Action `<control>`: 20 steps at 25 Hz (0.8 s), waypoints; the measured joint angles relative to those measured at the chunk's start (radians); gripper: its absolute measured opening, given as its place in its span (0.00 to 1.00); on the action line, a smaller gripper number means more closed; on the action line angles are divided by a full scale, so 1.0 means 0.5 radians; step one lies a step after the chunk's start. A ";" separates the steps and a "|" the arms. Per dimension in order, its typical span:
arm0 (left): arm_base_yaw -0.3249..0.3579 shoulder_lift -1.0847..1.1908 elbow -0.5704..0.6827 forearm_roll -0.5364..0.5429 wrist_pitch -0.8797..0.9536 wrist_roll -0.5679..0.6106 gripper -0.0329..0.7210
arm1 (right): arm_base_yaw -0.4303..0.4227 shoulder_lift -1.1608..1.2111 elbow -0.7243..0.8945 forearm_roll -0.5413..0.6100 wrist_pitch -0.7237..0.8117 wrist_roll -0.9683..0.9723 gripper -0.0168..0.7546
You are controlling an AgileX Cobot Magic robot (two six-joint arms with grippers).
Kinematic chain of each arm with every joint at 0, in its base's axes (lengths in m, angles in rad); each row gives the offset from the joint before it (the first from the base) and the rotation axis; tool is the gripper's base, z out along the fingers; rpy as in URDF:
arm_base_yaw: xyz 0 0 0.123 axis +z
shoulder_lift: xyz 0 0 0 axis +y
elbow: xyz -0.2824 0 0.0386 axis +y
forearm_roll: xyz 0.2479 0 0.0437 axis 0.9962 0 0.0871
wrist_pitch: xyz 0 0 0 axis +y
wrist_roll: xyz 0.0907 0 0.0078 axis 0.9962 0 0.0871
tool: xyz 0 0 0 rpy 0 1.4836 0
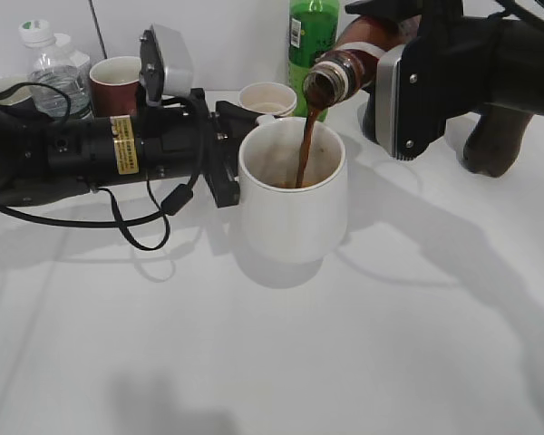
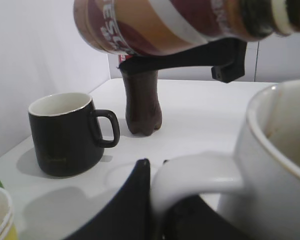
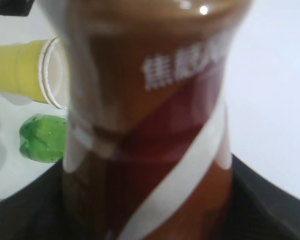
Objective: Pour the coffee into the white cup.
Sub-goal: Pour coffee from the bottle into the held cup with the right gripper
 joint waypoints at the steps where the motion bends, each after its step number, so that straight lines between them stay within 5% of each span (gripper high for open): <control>1: 0.000 0.000 0.000 0.000 0.000 0.000 0.09 | 0.000 0.000 0.000 0.000 0.000 0.000 0.71; 20: 0.000 0.000 0.000 0.006 0.000 0.000 0.09 | 0.000 0.000 0.000 0.000 0.000 -0.095 0.71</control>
